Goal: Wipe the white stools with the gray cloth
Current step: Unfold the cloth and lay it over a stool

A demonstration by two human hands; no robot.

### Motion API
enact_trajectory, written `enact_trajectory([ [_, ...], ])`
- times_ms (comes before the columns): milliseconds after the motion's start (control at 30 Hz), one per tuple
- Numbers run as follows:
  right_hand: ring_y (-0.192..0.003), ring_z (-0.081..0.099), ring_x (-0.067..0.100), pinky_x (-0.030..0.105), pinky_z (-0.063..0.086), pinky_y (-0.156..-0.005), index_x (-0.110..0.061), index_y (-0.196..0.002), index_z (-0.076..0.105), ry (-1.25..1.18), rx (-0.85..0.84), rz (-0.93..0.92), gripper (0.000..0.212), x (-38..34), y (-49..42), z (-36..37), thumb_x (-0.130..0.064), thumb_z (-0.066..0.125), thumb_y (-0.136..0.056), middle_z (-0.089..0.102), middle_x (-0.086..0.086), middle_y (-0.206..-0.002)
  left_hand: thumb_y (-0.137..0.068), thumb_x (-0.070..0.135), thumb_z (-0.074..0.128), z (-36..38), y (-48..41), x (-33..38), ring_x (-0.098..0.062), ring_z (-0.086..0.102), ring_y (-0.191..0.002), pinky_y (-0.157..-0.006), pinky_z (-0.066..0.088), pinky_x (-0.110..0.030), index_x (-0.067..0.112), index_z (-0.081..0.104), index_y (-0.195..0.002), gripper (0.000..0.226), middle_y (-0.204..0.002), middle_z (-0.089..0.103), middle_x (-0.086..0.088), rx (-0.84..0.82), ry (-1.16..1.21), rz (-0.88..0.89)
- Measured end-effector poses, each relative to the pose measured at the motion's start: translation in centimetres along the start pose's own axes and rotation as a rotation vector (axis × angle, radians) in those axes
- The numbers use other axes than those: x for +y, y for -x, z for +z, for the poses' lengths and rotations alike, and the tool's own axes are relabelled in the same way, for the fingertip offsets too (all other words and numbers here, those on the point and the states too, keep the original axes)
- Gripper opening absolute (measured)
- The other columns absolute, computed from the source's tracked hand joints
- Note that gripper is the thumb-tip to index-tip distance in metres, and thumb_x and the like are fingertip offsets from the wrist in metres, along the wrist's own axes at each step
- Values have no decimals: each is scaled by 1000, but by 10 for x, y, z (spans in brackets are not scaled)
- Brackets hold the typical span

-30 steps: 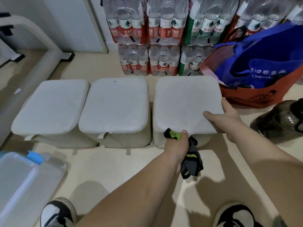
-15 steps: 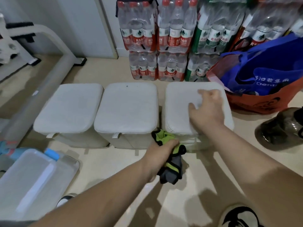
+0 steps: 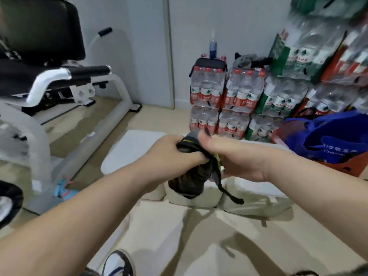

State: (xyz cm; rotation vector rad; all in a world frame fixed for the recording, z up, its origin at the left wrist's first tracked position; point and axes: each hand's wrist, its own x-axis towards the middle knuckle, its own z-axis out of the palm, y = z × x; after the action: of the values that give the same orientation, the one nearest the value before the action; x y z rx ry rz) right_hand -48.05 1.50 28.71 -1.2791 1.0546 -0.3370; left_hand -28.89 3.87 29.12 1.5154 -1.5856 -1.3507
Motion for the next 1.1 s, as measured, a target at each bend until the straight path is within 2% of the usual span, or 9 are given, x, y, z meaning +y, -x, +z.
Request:
enact_trajectory([
  [133,-105,73,13,34,53,-87,-28,-119,75,83,259,-97,40,-6,-11,5,-59,58,-100,81,-8,-108,-78,23,84,-35,-7,8,-6,66,-68,-64,50,-19,14,77,-88,15,-73,73,7,37,0,-23],
  [300,-113,76,20,45,55,-103,-21,-123,76,-130,406,-136,55,-10,-30,10,-65,48,-104,82,-1,-114,-88,36,82,-49,-23,3,-28,77,-103,-95,59,-46,13,77,-112,34,-105,81,-6,-8,196,-29],
  [400,-116,75,26,43,54,-106,-13,-127,76,-396,283,-144,64,-15,-36,10,-65,56,-95,79,9,-124,-96,47,72,-47,-32,2,-21,77,-105,-88,61,-39,19,75,-119,37,-110,81,0,-46,307,-42],
  [467,-106,79,25,37,64,-91,-10,-123,78,-503,177,-143,49,-13,-38,11,-44,64,-91,79,13,-120,-97,42,72,-41,-33,1,-17,76,-106,-82,60,-31,21,73,-124,35,-114,80,1,-115,365,-64],
  [600,-94,81,24,32,67,-73,-15,-105,85,-455,189,-65,30,-9,-40,0,-39,69,-95,82,12,-111,-98,28,72,-31,-39,-2,-25,75,-110,-96,61,-38,10,72,-123,31,-118,78,-11,-154,511,-87],
  [733,-99,79,27,47,62,-92,-17,-117,75,5,375,20,34,12,-51,-11,-41,77,-93,80,13,-113,-97,28,71,-31,-39,0,-30,75,-92,-80,64,-37,-2,67,-124,41,-113,76,-25,-183,612,-127],
  [833,-111,74,25,55,59,-100,-27,-118,72,33,490,-59,26,16,-51,-16,-42,72,-97,77,4,-119,-98,24,71,-27,-42,-4,-32,75,-93,-82,64,-41,-3,64,-128,41,-117,74,-27,-199,579,-136],
  [933,-95,72,24,40,63,-84,-23,-98,78,-144,476,-174,50,1,-45,-13,-61,46,-107,79,2,-102,-101,30,67,-29,-46,-6,-30,76,-95,-83,62,-39,13,73,-121,27,-112,79,-17,-134,528,-120],
  [1100,-86,68,27,40,62,-79,3,-106,70,-202,323,-250,58,2,-39,-11,-50,77,-83,74,14,-95,-102,32,65,-27,-50,-8,-27,77,-95,-80,65,-34,12,72,-121,29,-110,79,-14,-86,505,-69],
])
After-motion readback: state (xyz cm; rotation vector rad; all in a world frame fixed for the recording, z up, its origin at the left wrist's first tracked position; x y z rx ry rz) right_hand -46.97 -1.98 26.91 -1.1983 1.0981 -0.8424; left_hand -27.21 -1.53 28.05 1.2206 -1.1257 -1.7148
